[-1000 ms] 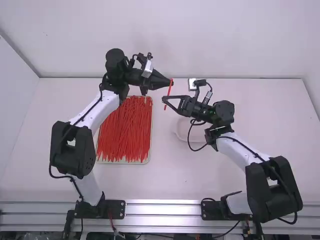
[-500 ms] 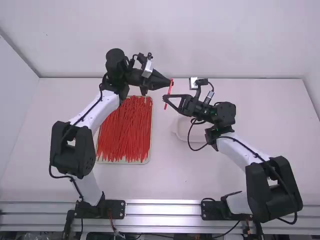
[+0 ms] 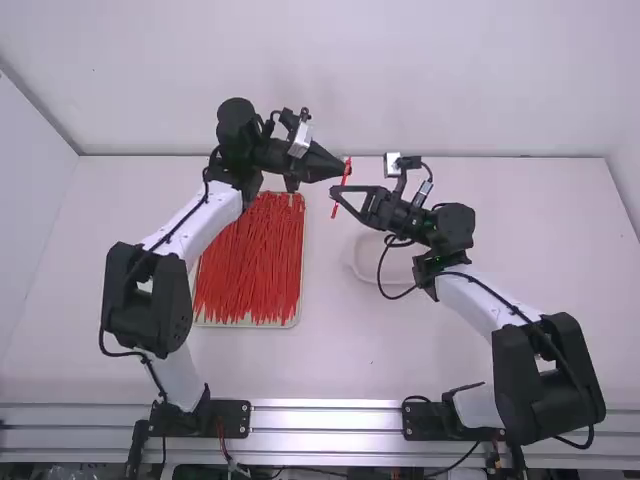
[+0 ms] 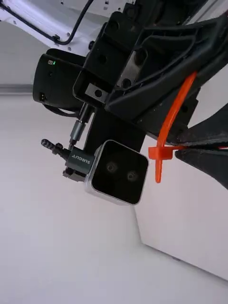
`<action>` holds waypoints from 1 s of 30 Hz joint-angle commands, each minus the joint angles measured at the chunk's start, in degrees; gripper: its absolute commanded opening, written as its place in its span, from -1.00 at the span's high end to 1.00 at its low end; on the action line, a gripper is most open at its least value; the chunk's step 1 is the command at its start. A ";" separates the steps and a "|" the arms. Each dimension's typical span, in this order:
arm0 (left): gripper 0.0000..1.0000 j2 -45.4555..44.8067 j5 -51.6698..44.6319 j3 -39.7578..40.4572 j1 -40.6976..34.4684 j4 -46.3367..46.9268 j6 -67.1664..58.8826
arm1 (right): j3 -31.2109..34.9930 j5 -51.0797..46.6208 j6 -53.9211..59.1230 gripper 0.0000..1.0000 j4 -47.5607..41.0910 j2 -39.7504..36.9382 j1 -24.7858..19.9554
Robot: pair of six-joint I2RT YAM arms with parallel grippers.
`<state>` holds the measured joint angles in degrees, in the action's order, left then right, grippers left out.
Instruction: Fasten the cable tie
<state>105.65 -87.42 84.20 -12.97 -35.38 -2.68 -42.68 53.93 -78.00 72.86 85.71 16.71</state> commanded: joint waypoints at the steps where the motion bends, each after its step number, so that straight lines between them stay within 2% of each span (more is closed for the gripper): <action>1: 0.97 0.44 -2.14 -0.28 -0.92 -0.22 -0.57 | 0.22 -1.70 -0.24 1.00 0.33 0.11 -0.61; 19: 0.97 0.44 -2.32 -0.28 -1.29 1.92 -0.81 | -0.11 -2.54 -2.14 1.00 3.34 0.11 -2.95; 30: 0.97 0.44 -2.32 -0.28 -1.29 3.32 -0.87 | -5.03 -1.44 1.99 1.00 -4.37 0.13 -3.06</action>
<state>105.65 -86.08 84.20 -14.04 -32.14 -2.85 -45.19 54.83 -77.49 69.21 85.71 14.61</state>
